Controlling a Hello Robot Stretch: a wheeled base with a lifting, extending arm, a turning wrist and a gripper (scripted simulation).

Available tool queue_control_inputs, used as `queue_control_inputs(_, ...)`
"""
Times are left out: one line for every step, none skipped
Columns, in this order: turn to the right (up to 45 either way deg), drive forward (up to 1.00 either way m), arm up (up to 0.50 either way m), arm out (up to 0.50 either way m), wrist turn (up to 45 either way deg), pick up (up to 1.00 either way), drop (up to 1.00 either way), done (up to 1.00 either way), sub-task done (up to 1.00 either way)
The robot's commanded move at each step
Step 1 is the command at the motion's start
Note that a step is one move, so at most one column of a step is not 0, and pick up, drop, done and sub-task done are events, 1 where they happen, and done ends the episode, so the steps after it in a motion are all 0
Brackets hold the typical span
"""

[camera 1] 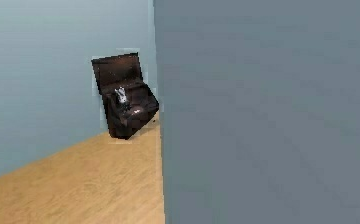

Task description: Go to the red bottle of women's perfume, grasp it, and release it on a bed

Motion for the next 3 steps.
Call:
queue_control_inputs(33.0,0.0,0.0,0.0,0.0,0.0,0.0,0.0,0.0)
queue_control_inputs(-9.0,0.0,0.0,0.0,0.0,0.0,0.0,0.0,0.0)
queue_control_inputs(45.0,0.0,0.0,0.0,0.0,0.0,0.0,0.0,0.0)
